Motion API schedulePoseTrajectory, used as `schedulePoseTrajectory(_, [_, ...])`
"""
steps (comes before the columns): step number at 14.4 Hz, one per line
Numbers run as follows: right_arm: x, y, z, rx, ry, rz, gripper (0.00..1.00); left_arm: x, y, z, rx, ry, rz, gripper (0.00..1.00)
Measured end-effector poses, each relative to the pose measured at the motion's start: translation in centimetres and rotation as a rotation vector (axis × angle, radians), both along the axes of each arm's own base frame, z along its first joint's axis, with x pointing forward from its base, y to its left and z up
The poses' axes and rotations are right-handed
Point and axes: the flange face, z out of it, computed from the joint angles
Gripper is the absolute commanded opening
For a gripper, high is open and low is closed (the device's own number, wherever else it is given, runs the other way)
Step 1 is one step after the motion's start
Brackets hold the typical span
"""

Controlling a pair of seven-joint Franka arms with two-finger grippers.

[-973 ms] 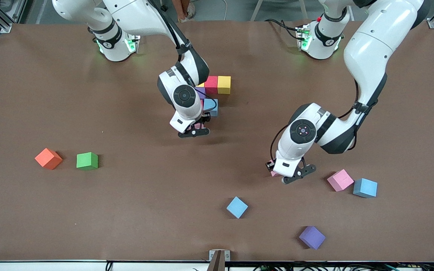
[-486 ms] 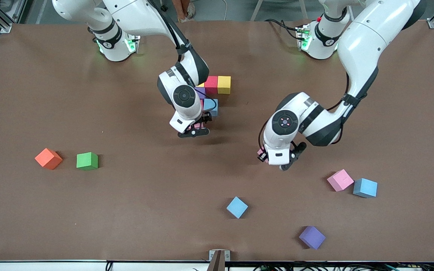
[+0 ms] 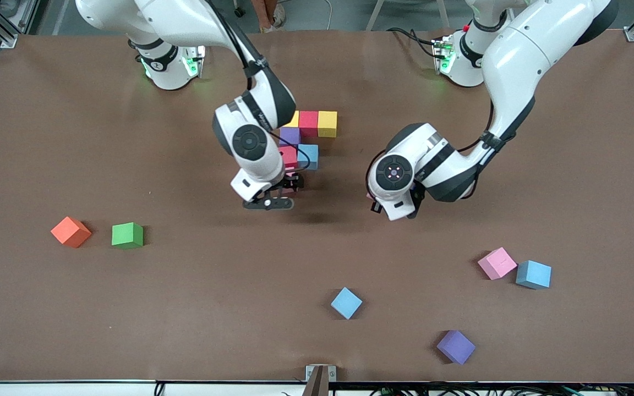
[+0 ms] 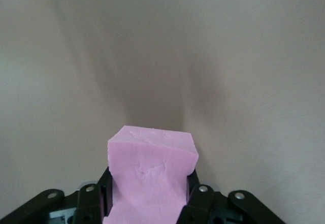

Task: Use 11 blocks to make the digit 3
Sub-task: 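Carry lilac with the left gripper while the right gripper reaches the green cube, then grasp the green cube with the right gripper while the left gripper lowers lilac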

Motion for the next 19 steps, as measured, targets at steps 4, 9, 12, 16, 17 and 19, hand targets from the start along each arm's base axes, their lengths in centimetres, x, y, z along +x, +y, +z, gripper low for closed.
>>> schedulePoseTrajectory(4, [7.4, -10.9, 5.8, -0.012, -0.026, -0.191, 1.00, -3.3, -2.1, -0.7, 0.044, 0.005, 0.177, 0.15])
schedulePoseTrajectory(9, [11.2, -21.8, 4.6, -0.016, -0.018, -0.246, 1.00, -6.9, -4.6, -1.6, 0.114, -0.010, 0.419, 0.15])
schedulePoseTrajectory(12, [11.7, -24.2, 4.5, -0.014, -0.013, -0.243, 1.00, -9.5, -6.1, -2.6, 0.131, -0.015, 0.443, 0.14])
schedulePoseTrajectory(16, [12.0, -26.4, 3.9, -0.019, -0.001, -0.265, 1.00, -11.5, -7.9, -3.0, 0.115, -0.077, 0.411, 0.14])
schedulePoseTrajectory(17, [12.1, -27.1, 3.5, -0.019, 0.004, -0.252, 1.00, -11.8, -8.4, -2.9, 0.107, -0.098, 0.401, 0.14])
schedulePoseTrajectory(19, [12.3, -28.4, 2.5, -0.020, 0.014, -0.208, 1.00, -12.0, -8.9, -2.8, 0.090, -0.126, 0.388, 0.14])
